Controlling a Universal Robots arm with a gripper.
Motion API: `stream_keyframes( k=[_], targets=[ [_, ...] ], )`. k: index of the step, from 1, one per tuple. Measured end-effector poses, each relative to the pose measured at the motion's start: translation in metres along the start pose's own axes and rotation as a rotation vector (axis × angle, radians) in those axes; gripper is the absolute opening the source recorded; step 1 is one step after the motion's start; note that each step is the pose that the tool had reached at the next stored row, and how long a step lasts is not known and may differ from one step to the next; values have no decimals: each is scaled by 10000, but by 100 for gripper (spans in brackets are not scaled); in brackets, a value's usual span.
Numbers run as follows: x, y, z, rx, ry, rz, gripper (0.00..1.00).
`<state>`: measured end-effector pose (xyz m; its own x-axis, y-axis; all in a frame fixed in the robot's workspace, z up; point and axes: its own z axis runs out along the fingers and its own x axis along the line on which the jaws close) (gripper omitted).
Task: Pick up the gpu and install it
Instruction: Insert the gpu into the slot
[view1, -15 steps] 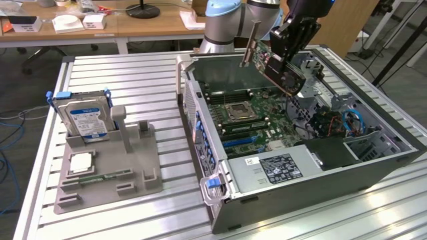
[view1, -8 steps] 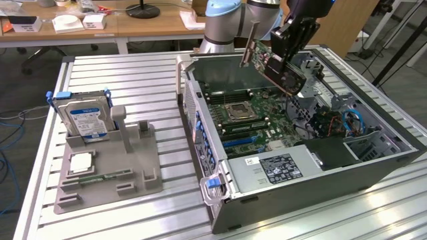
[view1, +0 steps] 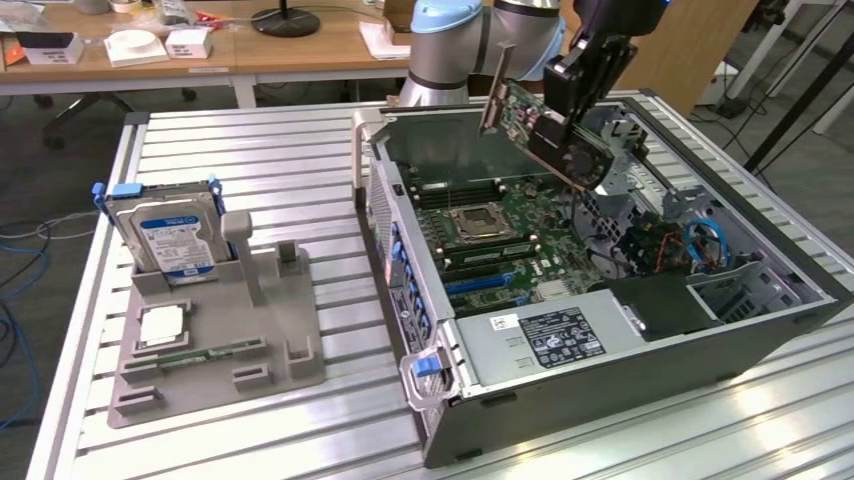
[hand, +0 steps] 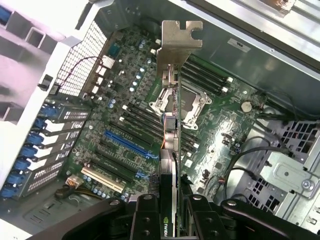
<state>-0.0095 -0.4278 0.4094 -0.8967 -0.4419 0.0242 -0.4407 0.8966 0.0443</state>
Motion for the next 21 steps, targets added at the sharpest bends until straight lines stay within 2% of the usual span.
stream_keyframes(
  k=[21],
  targets=[
    [0,0,5,29,54,-1237,26]
  ],
)
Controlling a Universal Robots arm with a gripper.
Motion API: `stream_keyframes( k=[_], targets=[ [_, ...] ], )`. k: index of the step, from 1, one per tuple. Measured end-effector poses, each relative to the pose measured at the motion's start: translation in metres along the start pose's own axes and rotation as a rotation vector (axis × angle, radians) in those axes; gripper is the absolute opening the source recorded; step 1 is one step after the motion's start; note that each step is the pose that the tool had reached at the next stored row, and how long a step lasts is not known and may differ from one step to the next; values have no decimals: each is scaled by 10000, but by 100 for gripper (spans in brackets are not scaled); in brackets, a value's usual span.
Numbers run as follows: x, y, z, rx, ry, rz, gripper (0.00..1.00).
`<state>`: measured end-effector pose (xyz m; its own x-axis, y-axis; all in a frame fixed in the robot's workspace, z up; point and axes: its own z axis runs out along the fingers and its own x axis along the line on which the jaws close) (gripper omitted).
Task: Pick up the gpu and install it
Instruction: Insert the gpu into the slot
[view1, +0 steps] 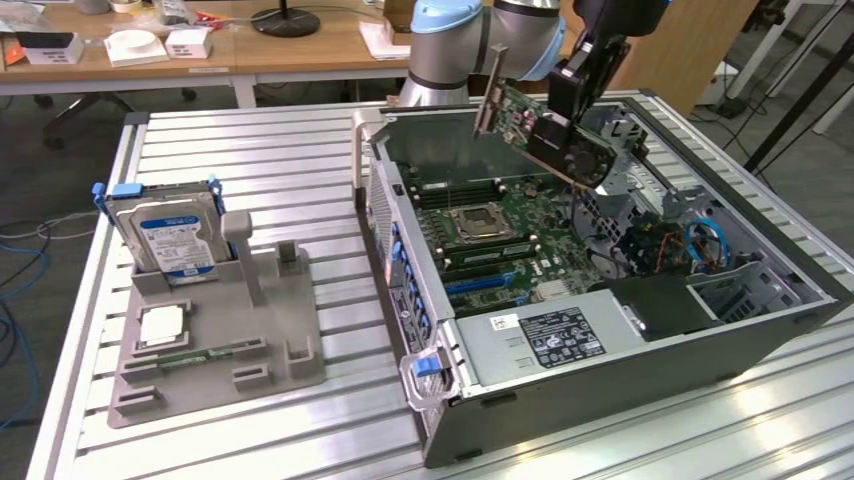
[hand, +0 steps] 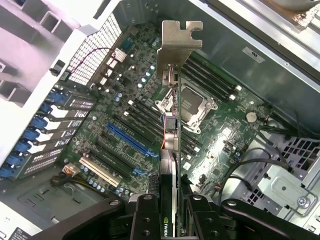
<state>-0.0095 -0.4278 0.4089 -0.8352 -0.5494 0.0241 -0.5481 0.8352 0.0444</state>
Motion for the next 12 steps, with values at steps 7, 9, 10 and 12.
stream_keyframes(
  k=[7,9,10,12],
  targets=[
    [0,0,1,11,20,-439,26],
    [0,0,2,14,25,-562,26],
    [0,0,2,15,28,-624,26],
    [0,0,2,19,34,-749,26]
  ],
)
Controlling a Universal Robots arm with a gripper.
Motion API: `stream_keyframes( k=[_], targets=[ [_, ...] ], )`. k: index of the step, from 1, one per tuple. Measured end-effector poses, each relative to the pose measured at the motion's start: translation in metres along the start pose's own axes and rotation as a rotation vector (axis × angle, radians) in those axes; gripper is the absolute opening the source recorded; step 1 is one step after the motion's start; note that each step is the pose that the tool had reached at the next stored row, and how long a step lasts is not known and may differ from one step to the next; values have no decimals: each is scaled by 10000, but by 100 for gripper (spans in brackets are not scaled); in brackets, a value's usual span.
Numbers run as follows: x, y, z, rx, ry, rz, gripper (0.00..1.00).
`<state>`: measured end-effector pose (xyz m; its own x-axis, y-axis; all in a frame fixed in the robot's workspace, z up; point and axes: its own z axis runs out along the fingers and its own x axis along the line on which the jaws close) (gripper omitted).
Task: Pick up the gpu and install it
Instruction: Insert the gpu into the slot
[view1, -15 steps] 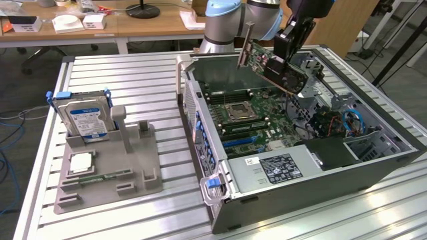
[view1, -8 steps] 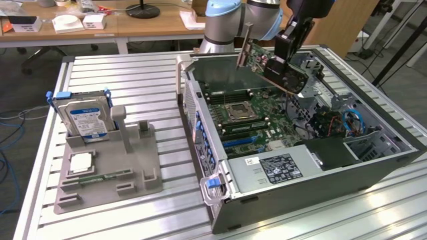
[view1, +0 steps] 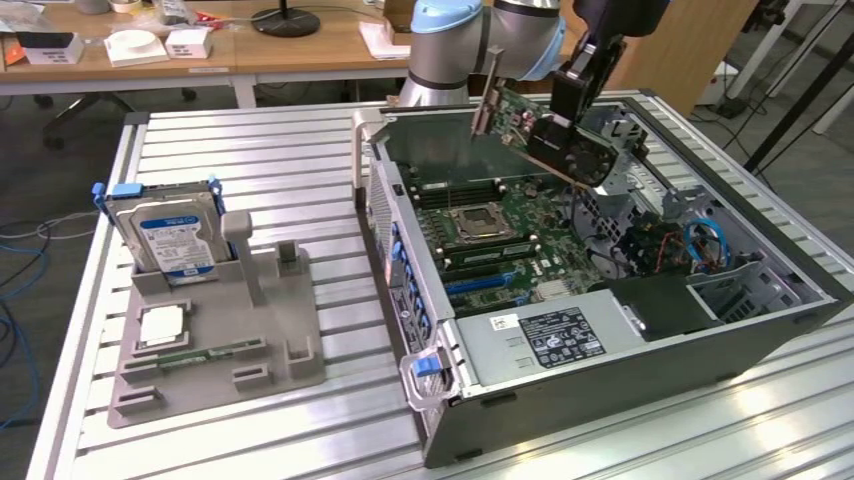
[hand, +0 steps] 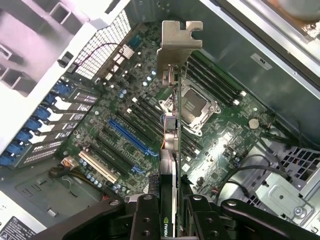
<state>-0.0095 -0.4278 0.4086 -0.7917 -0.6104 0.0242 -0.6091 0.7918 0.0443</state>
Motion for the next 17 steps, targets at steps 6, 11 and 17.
stream_keyframes(
  k=[6,11,17],
  targets=[
    [0,0,2,9,16,-377,26],
    [0,0,3,16,30,-687,26],
    [0,0,5,25,46,-1054,26]
  ],
)
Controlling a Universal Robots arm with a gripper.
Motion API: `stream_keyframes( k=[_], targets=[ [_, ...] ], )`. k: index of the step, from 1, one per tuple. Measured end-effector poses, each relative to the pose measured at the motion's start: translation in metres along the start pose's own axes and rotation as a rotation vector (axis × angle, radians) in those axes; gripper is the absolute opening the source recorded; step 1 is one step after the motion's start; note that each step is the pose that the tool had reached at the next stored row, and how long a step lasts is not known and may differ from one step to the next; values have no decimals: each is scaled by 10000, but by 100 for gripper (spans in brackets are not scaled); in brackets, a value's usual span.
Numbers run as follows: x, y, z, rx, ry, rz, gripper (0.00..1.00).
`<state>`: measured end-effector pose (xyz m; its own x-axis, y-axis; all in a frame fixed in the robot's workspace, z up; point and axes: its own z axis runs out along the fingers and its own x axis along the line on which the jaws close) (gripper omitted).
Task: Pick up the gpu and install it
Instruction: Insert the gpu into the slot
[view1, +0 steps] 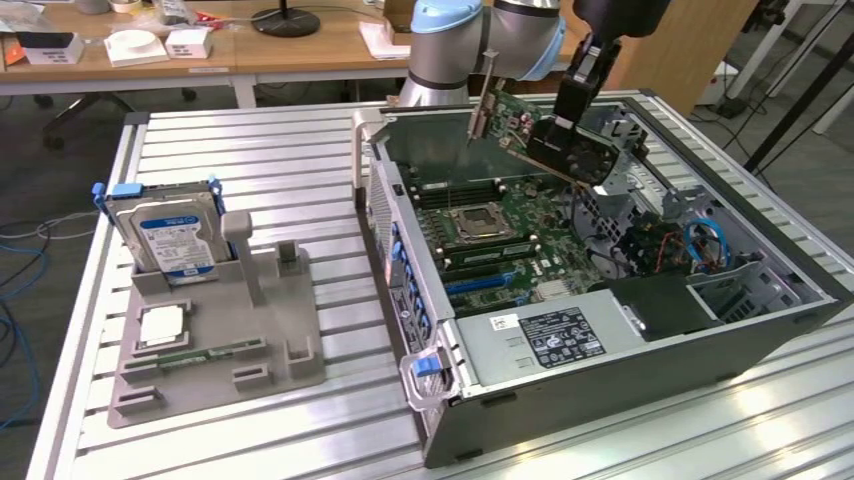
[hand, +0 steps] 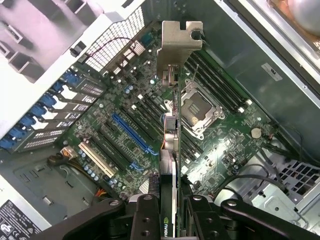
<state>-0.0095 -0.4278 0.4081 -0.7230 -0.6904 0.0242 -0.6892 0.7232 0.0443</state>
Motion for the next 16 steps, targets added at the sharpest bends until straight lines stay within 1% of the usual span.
stream_keyframes(
  k=[11,16],
  targets=[
    [0,0,3,16,30,-653,26],
    [0,0,3,17,31,-689,26]
  ],
)
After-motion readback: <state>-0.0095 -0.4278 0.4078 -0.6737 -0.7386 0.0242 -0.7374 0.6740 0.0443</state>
